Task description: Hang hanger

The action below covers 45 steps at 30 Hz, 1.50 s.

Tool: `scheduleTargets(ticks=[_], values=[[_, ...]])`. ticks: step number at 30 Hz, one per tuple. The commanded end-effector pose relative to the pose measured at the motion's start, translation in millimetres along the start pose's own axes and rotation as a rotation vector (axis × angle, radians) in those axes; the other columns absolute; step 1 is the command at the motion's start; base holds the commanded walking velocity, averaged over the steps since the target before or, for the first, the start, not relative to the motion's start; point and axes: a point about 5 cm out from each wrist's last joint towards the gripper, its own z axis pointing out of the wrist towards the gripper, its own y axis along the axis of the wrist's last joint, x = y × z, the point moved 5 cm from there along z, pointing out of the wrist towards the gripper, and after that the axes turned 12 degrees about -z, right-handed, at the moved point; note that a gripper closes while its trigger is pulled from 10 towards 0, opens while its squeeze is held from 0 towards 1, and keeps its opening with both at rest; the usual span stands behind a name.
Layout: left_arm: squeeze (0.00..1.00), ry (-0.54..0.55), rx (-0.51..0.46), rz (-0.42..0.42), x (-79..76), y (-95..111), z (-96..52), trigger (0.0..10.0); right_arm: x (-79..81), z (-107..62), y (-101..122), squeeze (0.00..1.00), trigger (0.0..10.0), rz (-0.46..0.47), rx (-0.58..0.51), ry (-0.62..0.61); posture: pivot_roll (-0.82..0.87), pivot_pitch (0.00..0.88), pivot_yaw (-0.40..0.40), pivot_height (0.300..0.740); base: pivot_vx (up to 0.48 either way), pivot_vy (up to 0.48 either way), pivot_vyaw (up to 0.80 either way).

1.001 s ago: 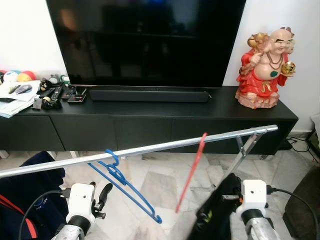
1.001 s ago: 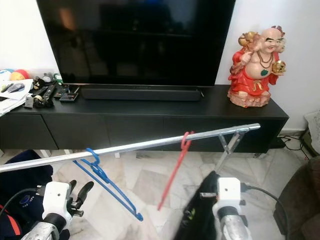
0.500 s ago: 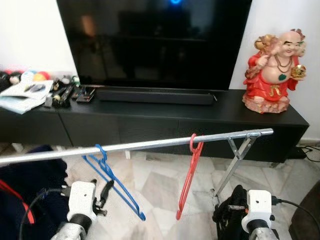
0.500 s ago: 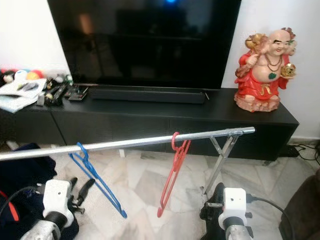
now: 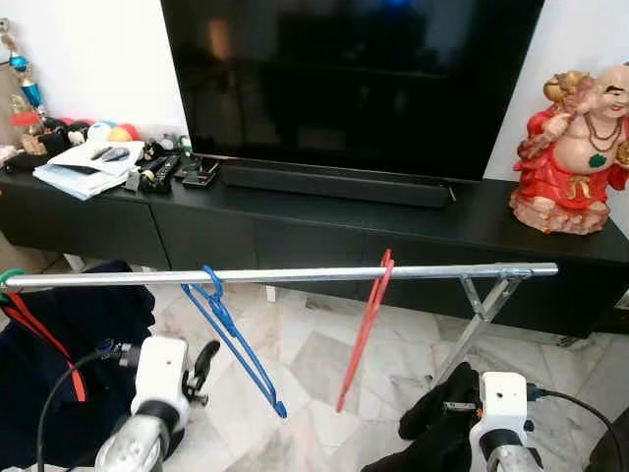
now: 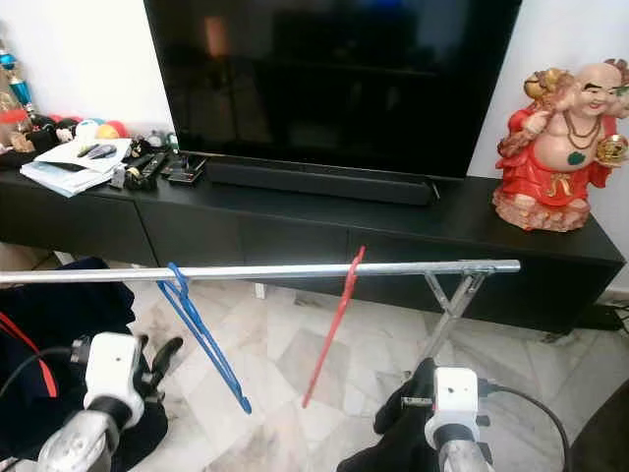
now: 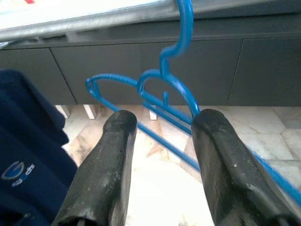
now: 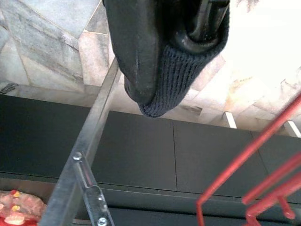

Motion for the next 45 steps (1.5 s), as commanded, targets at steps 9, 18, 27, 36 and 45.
scheduleTargets(ticks=[9,18,27,36,45], values=[[0.00,-0.053,0.176,0.074,-21.1,-9.8,24.1,10.0,-0.7,7.1,10.1,0.00,10.0,-0.004,-0.033,-0.008,0.06,0.000,-0.014,0.740,0.000,0.000,0.00],[0.00,0.054,0.253,0.016,-22.5,-15.9,39.1,10.0,-0.6,7.3,8.0,0.00,10.0,-0.010,-0.026,-0.010,0.05,0.000,-0.017,0.740,0.000,0.000,0.00],[0.00,0.193,0.288,-0.088,-13.3,-21.8,45.0,10.0,-1.0,8.9,9.4,0.00,10.0,-0.015,-0.029,-0.008,0.04,0.000,-0.021,0.740,0.000,0.000,0.00],[0.00,0.166,0.198,-0.114,-19.8,-1.5,48.9,10.0,0.8,8.0,7.5,0.00,10.0,-0.017,-0.027,-0.002,0.05,0.000,-0.026,0.740,0.000,0.000,0.00],[0.00,0.160,0.221,-0.112,-16.4,-11.6,51.7,10.0,2.3,11.5,9.9,0.00,10.0,-0.020,-0.028,0.008,0.05,0.000,-0.038,0.740,0.000,0.000,0.00]])
